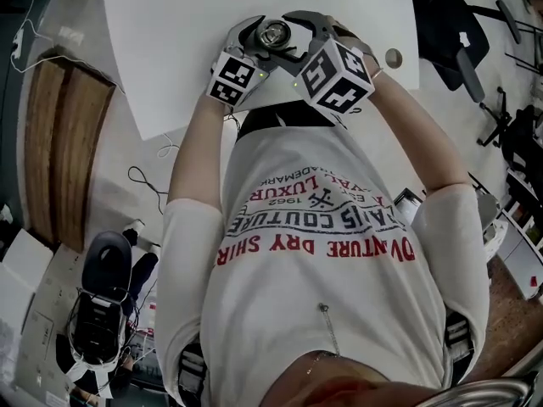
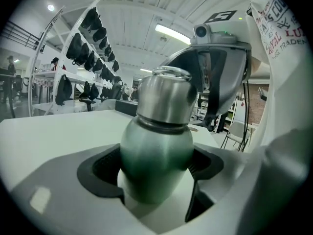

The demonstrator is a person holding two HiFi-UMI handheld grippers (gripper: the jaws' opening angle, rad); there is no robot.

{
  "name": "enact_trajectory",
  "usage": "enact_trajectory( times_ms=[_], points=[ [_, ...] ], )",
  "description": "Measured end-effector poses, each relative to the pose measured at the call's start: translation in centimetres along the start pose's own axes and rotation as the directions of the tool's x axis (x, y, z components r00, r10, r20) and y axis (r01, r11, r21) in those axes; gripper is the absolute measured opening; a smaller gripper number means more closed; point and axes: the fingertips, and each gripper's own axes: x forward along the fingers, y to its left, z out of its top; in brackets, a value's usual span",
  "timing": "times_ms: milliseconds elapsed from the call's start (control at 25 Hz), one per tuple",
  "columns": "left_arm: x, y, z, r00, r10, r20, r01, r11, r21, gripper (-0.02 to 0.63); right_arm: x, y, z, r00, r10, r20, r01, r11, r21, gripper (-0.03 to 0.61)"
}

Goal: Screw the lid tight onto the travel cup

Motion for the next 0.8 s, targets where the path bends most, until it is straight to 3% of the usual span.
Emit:
enact_trajectory(
  times_ms=[160,200,320,440,600,800],
  points=[
    [-0.1,0.1,-0.1,1.000,0.000,0.001,0.000,1.000,-0.011,0.400,-1.9,-1.0,-0.7,0.998,-0.031,0.060,0.020,0.987,0.162,0.276],
    [-0.1,0.1,-0.1,1.000,0.000,-0.002,0.000,1.000,-0.017,0.400,-2.5,-1.5,-1.1,0.995,-0.052,0.089,0.030,0.973,0.229,0.249],
    [0.0,0.2,-0.2,1.000,0.000,0.002,0.000,1.000,-0.022,0.400,-4.4,-3.8,-2.4,0.969,-0.198,0.147,0.122,0.903,0.412,0.067],
    [-0.1,0.3,-0.8,1.000,-0.005,-0.026,0.004,0.999,-0.037,0.400,-5.4,-4.8,-3.5,0.932,-0.317,0.177,0.189,0.840,0.510,0.025],
    [-0.7,0.8,-0.9,0.999,0.028,-0.029,-0.030,0.997,-0.077,0.407,-6.1,-4.9,-3.6,0.905,-0.366,0.217,0.194,0.809,0.556,0.011],
    [-2.3,0.5,1.8,0.994,0.106,0.035,-0.104,0.992,-0.069,0.440,-7.3,-5.2,-4.2,0.900,-0.360,0.247,0.184,0.826,0.533,0.009]
  ],
)
